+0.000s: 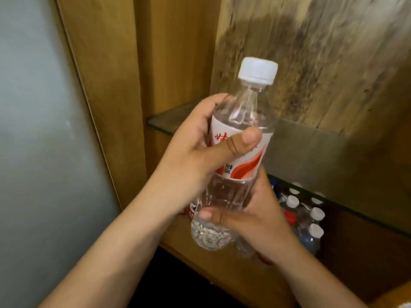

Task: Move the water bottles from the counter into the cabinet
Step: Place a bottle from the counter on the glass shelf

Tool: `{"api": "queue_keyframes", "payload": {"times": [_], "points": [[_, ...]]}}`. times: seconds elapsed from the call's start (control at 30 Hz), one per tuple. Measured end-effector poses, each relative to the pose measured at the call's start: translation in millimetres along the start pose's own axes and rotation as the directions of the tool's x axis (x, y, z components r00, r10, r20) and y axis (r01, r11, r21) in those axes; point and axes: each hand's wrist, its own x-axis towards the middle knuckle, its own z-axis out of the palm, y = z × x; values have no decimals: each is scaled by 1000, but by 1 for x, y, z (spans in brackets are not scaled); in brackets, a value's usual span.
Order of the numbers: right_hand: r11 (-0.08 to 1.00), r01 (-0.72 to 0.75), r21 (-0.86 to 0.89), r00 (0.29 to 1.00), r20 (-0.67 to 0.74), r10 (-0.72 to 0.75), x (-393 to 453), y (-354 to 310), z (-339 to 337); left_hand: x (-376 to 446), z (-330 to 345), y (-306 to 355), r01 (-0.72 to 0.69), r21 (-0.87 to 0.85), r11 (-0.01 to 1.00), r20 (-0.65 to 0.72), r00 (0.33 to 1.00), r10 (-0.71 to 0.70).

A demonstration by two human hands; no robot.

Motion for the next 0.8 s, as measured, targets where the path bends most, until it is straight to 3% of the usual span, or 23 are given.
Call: {"api": "queue_keyframes", "payload": {"times": [0.23,0.33,0.5,0.6,0.7,0.8], "points": [[998,56,-17,998,-21,-57,86,-48,-8,63,-11,36,-203,13,979,-141,969,202],[999,41,-8,999,-31,-41,115,-60,-15,86,-25,24,-166,51,985,-240,955,173],[992,-28,-121,995,-101,16,167,-58,-32,96,-53,-28,-27,366,930,-340,926,161],[989,-63,-136,971,-239,29,202,-46,-38,94,-62,-62,83,644,760,-326,929,175],[993,-84,-81,930,-365,49,236,-29,-40,99,-69,-82,168,820,547,-222,974,34],[995,-93,-31,883,-465,68,266,-8,-42,105,-71,-92,69,933,354,-41,995,-88]]}}
